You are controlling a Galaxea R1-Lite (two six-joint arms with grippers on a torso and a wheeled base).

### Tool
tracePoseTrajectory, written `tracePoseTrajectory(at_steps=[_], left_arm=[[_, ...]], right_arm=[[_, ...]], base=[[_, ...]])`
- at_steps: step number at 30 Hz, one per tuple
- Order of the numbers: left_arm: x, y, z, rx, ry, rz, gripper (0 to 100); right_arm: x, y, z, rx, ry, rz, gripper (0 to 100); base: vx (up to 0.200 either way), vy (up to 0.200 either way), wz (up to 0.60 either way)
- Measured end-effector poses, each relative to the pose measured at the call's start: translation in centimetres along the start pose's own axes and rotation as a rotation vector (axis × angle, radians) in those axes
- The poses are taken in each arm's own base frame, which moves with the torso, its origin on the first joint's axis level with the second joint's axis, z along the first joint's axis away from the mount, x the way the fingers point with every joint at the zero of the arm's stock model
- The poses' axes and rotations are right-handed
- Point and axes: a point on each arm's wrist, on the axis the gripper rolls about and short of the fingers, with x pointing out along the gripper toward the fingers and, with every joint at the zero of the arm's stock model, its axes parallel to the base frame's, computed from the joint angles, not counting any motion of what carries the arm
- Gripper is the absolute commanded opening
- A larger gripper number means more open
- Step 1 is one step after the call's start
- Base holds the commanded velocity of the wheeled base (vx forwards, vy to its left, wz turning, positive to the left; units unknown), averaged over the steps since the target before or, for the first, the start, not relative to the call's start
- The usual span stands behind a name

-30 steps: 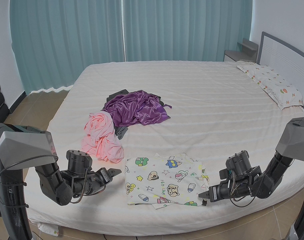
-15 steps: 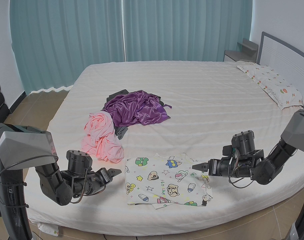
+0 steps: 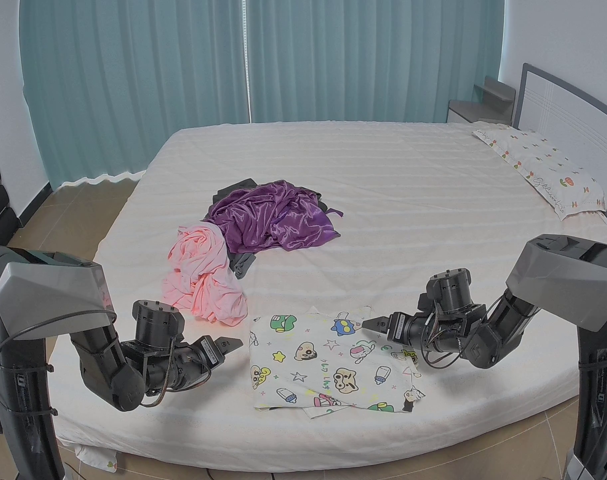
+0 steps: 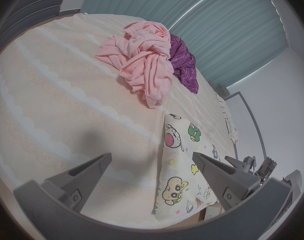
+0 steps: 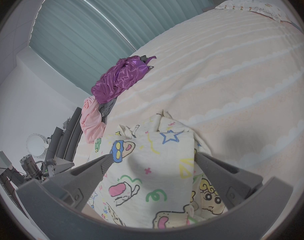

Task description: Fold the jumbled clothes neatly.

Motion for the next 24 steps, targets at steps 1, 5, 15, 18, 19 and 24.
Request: tracePoseTrajectory(at_steps=[1, 5, 15, 18, 19, 24], left_arm=[[0.0, 0.0, 0.0, 0.000, 0.000, 0.000, 100], [0.0, 0.0, 0.0, -0.001, -0.001, -0.001, 100], [0.0, 0.0, 0.0, -0.001, -0.001, -0.001, 100], [0.0, 0.0, 0.0, -0.001, -0.001, -0.001, 100], [0.0, 0.0, 0.0, -0.001, -0.001, -0.001, 100], [0.0, 0.0, 0.1, -0.001, -0.002, -0.002, 100]], right_arm=[[0.1, -0.1, -0.1, 0.000, 0.000, -0.001, 100], [0.5, -0.2, -0.1, 0.000, -0.008, -0.008, 0], [1.3, -0.3, 0.8, -0.002, -0.133, -0.022, 0], [1.3, -0.5, 1.0, 0.000, -0.150, -0.018, 0], [1.3, -0.5, 1.1, 0.002, -0.156, -0.018, 0], [1.7, -0.7, 1.9, 0.034, -0.236, -0.046, 0]], base=[[0.000, 0.000, 0.00], [0.000, 0.000, 0.00], [0.000, 0.000, 0.00], [0.000, 0.000, 0.00], [0.000, 0.000, 0.00], [0.000, 0.000, 0.00]])
